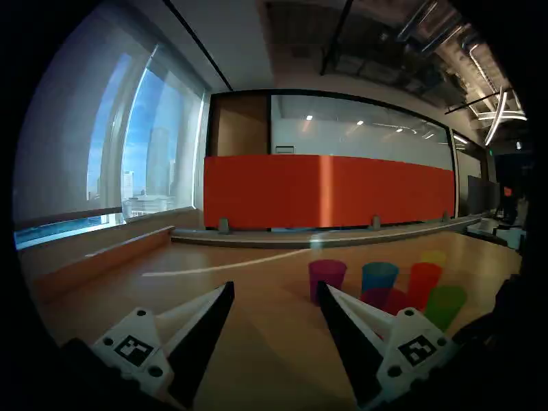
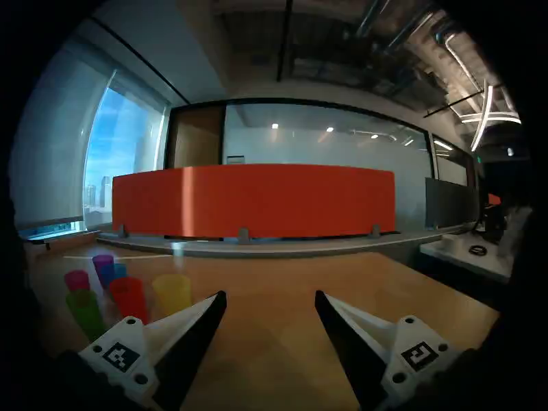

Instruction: Pour water

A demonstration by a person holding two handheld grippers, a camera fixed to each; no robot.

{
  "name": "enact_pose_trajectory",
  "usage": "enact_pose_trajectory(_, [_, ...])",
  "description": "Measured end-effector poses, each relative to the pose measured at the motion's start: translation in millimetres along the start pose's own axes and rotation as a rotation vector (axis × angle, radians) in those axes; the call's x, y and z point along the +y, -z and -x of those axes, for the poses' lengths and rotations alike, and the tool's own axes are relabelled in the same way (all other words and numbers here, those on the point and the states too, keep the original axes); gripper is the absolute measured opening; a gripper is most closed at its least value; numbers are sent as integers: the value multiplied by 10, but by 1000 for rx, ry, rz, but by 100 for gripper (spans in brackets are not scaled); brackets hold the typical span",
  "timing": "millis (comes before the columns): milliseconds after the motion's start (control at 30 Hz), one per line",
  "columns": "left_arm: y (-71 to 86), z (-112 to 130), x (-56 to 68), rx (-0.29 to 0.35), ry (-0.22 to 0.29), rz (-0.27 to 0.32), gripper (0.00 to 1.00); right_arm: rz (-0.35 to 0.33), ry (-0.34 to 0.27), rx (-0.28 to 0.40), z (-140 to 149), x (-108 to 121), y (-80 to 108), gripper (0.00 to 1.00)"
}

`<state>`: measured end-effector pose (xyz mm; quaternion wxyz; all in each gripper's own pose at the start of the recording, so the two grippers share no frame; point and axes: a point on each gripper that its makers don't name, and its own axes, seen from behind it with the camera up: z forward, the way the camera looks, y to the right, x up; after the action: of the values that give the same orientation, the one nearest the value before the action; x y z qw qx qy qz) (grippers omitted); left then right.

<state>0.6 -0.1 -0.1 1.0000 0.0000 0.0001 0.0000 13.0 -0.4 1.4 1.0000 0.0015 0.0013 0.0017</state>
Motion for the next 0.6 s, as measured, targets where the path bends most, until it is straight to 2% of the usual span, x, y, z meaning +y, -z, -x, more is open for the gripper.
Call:
enact_pose_trajectory(200, [23,-454,-41,15,-8,10,89,-5,-13,13,-434,34,-16,100])
enact_pose_trajectory(500, [-48,-1134,-126,18,-52,-1,89,-26,-11,4,-1033,43,-94,100])
enact_pose_trajectory(600, [-83,-1347,-121,21,-42,10,89,-39,-12,-4,-1161,26,-119,100])
